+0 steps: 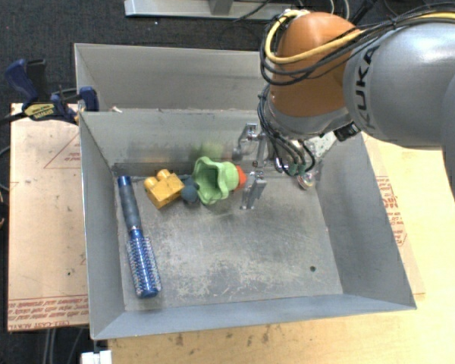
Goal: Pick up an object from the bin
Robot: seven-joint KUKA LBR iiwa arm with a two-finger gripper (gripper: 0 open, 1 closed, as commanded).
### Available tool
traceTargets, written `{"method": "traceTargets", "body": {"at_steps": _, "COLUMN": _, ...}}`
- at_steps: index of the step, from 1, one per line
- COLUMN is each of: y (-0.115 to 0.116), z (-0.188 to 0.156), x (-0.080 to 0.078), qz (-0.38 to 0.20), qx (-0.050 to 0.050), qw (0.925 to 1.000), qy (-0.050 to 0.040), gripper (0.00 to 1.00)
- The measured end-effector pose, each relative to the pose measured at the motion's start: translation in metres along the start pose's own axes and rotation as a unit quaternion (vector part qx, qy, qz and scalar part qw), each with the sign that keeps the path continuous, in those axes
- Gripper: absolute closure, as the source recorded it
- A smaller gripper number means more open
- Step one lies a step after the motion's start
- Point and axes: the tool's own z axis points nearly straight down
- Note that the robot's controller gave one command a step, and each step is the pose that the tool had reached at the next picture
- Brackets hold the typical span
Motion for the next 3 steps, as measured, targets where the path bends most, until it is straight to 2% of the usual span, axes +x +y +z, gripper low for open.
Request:
{"method": "traceTargets", "body": {"at_steps": 1, "y": -0.005, "z": 0.125, "x": -0.031, "qz": 0.048, "qx": 0.000, "qw": 0.9989, "qy": 0.0009, "gripper": 0.00}}
{"method": "traceTargets", "body": {"at_steps": 2, "y": -0.005, "z": 0.119, "x": -0.033, "qz": 0.048, "qx": 0.000, "qw": 0.9989, "qy": -0.0020, "gripper": 1.00}}
{"method": "traceTargets", "body": {"at_steps": 3, "y": -0.018, "z": -0.014, "x": -0.027, "qz": 0.052, "qx": 0.000, "qw": 0.9986, "qy": -0.0053, "gripper": 1.00}}
